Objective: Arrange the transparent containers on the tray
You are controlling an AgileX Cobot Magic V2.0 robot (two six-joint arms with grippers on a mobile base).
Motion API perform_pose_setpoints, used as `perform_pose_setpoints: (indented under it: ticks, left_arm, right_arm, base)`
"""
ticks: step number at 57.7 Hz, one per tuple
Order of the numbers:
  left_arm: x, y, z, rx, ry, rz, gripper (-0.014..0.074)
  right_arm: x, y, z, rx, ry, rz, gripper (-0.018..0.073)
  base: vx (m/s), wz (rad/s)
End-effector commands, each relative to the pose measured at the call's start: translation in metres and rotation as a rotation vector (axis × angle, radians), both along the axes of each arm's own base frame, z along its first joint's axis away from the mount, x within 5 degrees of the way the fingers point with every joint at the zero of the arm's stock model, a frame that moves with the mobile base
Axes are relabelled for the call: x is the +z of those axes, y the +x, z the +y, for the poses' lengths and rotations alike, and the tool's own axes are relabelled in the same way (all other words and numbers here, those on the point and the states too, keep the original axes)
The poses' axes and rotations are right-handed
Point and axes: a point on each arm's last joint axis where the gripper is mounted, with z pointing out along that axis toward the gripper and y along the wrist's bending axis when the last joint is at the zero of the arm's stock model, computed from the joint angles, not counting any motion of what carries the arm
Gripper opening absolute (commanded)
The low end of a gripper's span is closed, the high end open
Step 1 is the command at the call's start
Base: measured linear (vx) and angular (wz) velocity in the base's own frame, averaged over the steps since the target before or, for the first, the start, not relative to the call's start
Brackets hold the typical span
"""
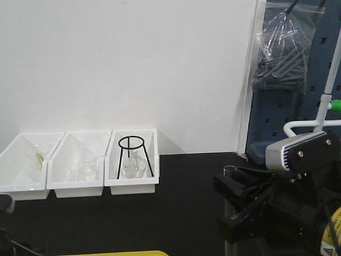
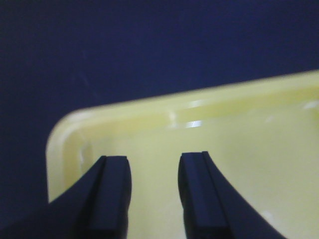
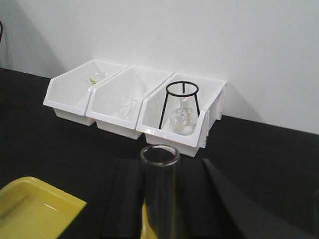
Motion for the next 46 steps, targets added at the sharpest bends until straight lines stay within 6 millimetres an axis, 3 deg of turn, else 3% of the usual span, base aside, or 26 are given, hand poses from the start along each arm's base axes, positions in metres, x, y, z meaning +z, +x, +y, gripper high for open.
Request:
perform_pose_setpoints:
  ticks: [1,12,21,27,37,46]
  left_arm:
    - [0.044,-0.017,0.002,-0.003,-0.043,-0.215,0.0380]
    - [0.089,-0.065,0.012,-0.003,-0.090,-0.447,0.0344]
    - [0.109,-0.102,0.020,-0.004,-0.115,-0.562,0.0144]
    - [0.113,-0.120,0.023,-0.005,-0.118,-0.584,-0.0010]
    - [0.108,-0.138,0.028,-0.007,-0.082,-0.534,-0.0008]
    - [0.102,-0.143,0.029,-0.007,-0.069,-0.468,-0.0008]
  right_arm:
    - [0.018,0.002,0.007,0.042,0.136,-0.050,-0.0011]
    - [0.003,0.014,0.017,0.041,0.244,0.067,-0.0011]
    - [-0.008,0.017,0.040,0.146,0.256,0.081,-0.0011]
    - [-0.013,0.014,0.065,0.241,0.187,0.078,-0.0011]
    - [-0.024,0.018,0.094,0.299,0.174,0.133,-0.0011]
    - [-0.051,0.029,0.107,0.278,0.240,0.290,-0.0011]
  base:
    - [0.00,0.00]
    - [0.00,0.00]
    - [0.00,0.00]
    - [0.00,0.00]
    - [0.00,0.00]
    - [0.00,0.00]
